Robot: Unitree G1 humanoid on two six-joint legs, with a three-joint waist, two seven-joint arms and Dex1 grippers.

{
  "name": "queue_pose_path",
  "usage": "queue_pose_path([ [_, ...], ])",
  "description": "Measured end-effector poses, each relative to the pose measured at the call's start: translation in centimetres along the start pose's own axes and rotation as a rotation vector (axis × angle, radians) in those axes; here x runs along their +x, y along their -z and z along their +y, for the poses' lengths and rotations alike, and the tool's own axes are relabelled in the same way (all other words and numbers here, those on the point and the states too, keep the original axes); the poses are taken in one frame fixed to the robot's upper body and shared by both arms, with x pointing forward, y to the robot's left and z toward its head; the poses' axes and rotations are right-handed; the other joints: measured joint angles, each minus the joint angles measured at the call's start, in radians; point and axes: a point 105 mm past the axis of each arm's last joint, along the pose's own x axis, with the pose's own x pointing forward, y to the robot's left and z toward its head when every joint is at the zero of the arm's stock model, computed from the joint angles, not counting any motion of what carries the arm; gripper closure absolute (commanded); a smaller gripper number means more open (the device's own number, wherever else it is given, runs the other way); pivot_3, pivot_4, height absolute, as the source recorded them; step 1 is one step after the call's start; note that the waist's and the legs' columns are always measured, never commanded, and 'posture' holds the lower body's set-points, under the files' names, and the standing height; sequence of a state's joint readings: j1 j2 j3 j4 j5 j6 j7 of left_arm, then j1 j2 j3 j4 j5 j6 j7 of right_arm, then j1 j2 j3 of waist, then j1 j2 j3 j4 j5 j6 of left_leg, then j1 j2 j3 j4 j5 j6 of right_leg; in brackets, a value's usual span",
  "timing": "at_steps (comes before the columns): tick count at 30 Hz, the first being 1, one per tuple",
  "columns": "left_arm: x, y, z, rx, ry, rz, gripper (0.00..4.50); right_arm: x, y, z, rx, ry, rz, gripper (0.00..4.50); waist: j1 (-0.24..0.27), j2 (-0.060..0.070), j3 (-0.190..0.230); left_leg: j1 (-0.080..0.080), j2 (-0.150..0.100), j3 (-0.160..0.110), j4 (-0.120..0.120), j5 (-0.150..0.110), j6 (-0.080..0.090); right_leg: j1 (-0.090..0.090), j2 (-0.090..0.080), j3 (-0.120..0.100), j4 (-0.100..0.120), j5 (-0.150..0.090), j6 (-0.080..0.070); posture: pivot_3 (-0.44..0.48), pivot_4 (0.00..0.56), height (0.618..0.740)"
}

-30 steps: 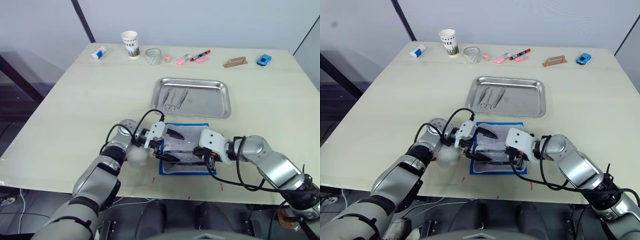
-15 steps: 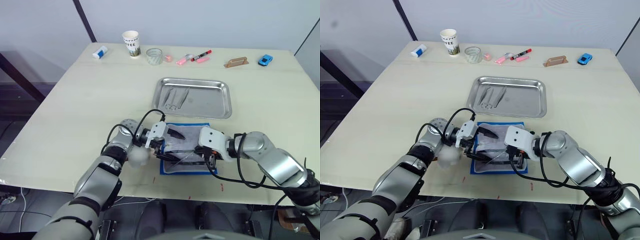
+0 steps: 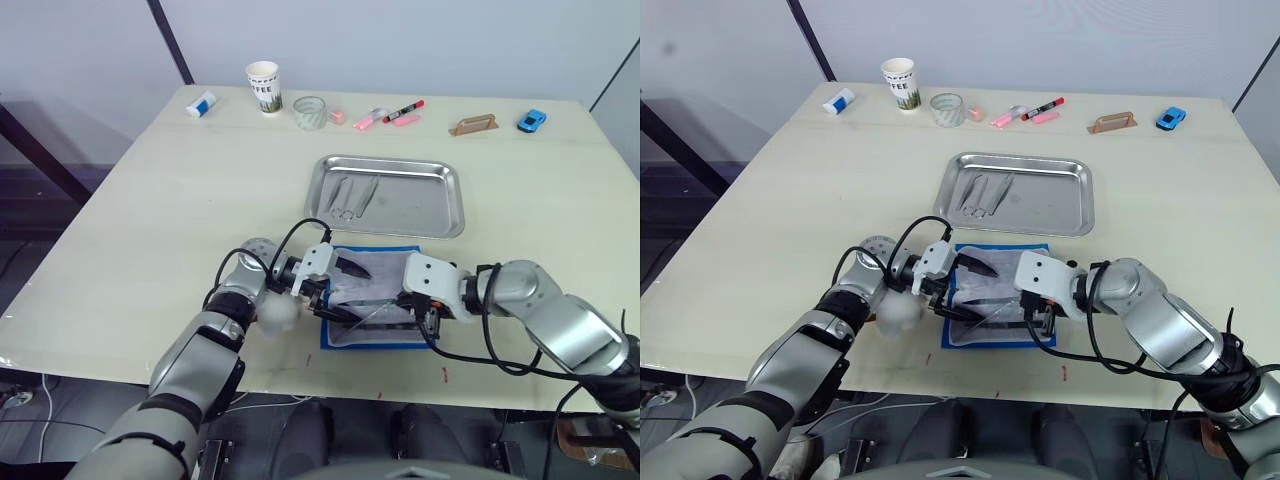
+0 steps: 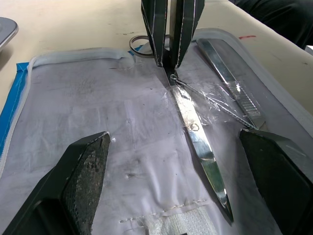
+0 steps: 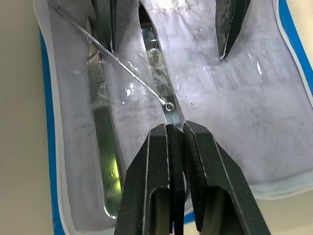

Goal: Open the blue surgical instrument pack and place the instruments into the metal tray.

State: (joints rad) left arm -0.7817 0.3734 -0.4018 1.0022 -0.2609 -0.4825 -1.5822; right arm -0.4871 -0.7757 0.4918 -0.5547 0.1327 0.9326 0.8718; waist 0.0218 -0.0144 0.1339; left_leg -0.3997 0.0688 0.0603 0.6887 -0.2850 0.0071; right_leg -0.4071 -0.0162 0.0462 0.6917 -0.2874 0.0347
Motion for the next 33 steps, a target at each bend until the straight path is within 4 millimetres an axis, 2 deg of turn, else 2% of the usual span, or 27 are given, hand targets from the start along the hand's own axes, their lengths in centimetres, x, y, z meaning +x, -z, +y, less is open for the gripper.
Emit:
queue_pose_path([
  [5,-0.1,0.0,0.0,-0.001,-0.002,0.003,0.00,-0.6,0.1,-0.2,-0.003,0.005,0.003,4.29,0.000,0.000,0.000,0.000,0.000,0.000,0.000,0.000,0.000,0.000,0.000,0.000,0.000,0.000,0.000,0.000,0.150,0.718],
  [23,-0.1,0.1,0.0,-0.005,-0.001,0.004,0.00,-4.0,2.6,-1.0,0.013,0.041,-0.003,4.29,-0.002,0.000,0.000,0.000,-0.002,-0.004,0.000,0.000,0.000,0.004,0.000,-0.002,-0.005,0.000,0.000,0.000,0.150,0.718],
  [33,0.0,0.1,0.0,-0.007,0.002,0.004,0.00,-6.5,4.0,-1.4,0.023,0.105,0.003,4.29,-0.004,0.001,-0.001,0.001,-0.002,-0.010,-0.001,0.000,0.000,0.011,0.000,-0.006,-0.013,0.000,0.001,0.000,0.150,0.718],
])
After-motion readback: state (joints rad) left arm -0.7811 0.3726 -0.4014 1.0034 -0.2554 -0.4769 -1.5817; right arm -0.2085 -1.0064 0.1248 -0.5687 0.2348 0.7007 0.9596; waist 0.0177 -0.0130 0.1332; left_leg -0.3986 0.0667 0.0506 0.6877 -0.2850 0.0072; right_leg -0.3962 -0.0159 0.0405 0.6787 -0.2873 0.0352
